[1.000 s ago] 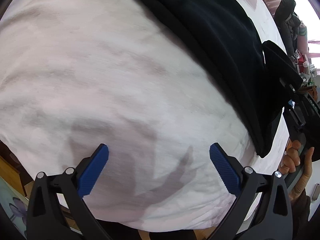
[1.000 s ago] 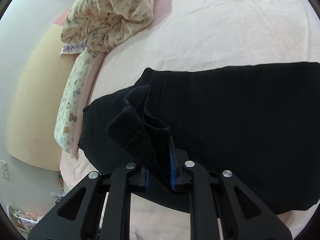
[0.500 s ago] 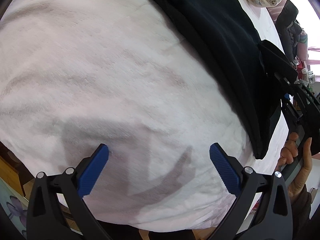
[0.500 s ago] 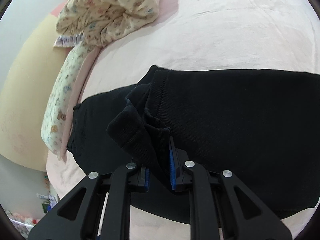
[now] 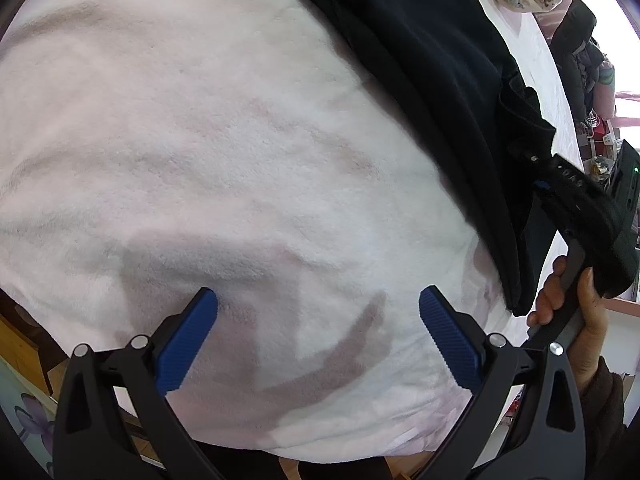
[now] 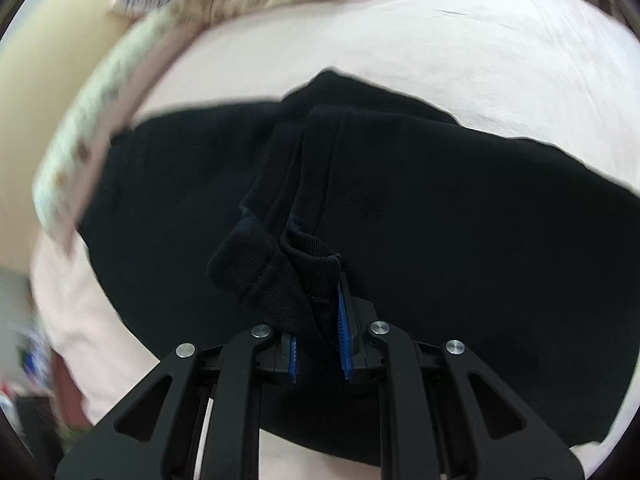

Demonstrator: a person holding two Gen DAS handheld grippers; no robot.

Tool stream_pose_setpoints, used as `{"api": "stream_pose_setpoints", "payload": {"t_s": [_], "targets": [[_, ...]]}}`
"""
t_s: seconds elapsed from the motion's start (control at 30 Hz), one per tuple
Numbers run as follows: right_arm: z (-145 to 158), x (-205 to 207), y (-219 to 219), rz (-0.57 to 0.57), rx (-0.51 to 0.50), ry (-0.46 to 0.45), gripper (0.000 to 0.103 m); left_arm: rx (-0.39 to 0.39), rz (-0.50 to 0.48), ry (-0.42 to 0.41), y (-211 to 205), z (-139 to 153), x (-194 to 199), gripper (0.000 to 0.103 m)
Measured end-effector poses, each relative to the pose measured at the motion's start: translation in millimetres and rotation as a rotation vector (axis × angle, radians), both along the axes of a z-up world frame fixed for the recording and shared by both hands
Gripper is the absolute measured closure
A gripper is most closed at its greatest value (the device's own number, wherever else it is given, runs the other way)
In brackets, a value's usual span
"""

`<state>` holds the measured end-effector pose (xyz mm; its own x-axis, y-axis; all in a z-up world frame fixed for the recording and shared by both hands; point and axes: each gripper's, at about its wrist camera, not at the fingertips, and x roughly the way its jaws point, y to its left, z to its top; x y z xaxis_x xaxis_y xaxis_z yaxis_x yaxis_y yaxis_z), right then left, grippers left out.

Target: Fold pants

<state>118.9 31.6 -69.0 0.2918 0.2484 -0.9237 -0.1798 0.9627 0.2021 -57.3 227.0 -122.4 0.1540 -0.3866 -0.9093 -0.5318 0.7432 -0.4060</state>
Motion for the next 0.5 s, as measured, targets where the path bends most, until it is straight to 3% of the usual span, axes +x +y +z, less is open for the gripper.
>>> {"api": "stream_pose_setpoints", "payload": {"t_s": [0.03, 0.1, 0.17, 0.33, 0.43, 0.5], "targets": [[4.8, -2.0, 4.8, 0.035, -0.024, -0.016, 0.08, 0.002, 0.001, 0.0, 0.9, 0.3, 1.0, 0.002], [10.9, -6.2, 11.5, 0.081, -0.034, -0.027, 0.056, 0.003, 0.004, 0.001, 2.2, 0.0, 3.0, 0.002], [18.4, -16.0, 19.0, 0.132, -0.049, -0.044, 0.041, -0.001, 0.013, 0.003, 2.6, -0.4, 3.5, 0.002], [38.4, -49.5, 18.6, 0.211, 0.052, -0.081, 0.041, -0.002, 0.007, -0.006, 0.7, 1.3, 5.7, 0.002], [57.5, -60.0, -7.1, 0.123, 0.074, -0.19, 0.046, -0.004, 0.013, -0.009, 3.8, 0.2, 4.5, 0.002], [58.0, -53.1, -23.9, 0.037, 0.045, -0.206, 0.05, -0.006, 0.017, -0.01, 5.7, -1.1, 3.0, 0.002]]}}
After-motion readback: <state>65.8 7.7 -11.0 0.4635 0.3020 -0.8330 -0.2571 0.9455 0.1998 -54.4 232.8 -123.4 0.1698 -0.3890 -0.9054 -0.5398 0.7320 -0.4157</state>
